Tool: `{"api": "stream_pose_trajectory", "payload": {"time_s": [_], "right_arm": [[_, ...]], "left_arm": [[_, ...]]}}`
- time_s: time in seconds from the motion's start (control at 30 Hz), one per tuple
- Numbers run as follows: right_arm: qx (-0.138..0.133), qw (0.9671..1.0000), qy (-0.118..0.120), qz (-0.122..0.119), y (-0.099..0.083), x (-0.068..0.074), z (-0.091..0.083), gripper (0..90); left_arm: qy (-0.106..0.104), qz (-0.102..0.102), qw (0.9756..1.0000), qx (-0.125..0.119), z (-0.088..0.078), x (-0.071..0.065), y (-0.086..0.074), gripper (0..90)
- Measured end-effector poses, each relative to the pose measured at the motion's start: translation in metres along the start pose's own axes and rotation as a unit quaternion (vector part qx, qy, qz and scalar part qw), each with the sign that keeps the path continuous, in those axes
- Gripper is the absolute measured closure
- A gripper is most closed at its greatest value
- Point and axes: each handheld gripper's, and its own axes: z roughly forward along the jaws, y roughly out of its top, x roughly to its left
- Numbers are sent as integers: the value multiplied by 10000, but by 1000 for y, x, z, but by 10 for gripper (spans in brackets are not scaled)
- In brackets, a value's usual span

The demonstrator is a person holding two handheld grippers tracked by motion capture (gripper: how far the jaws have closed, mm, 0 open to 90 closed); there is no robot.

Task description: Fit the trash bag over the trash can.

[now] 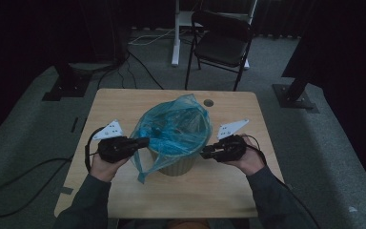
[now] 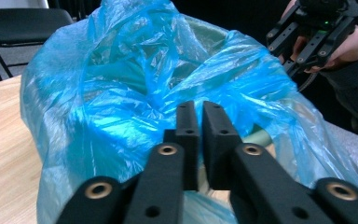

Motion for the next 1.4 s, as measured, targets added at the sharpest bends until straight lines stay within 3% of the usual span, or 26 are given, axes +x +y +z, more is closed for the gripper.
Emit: {"api": "stream_pose_trajectory", "payload": {"time_s": [0.17,0.6,0.77,0.87,0.97,1.07,1.4], "right_arm": [[-20,10000,41,-21,0,2,1,707],[-5,10000,66,-21,1,2,5,701],[-38,10000,47,-10,1,1,4,696],[-46,10000,19,-7,1,1,3,696],[-51,10000,-4,-4,1,0,2,694],[-88,9999,-61,46,0,-2,-1,694],[-98,9987,-470,138,1,-16,-13,732]], "left_arm": [[-65,-41,10000,-5,-3,-4,-10,889],[-167,-174,9989,396,10,-4,-38,893],[-12,-82,9971,757,22,-2,-47,894],[112,-216,9960,854,26,7,-54,893],[195,-311,9961,801,24,11,-55,890],[347,-466,9968,543,11,19,-53,838],[483,-504,9976,42,-18,24,-41,750]]}}
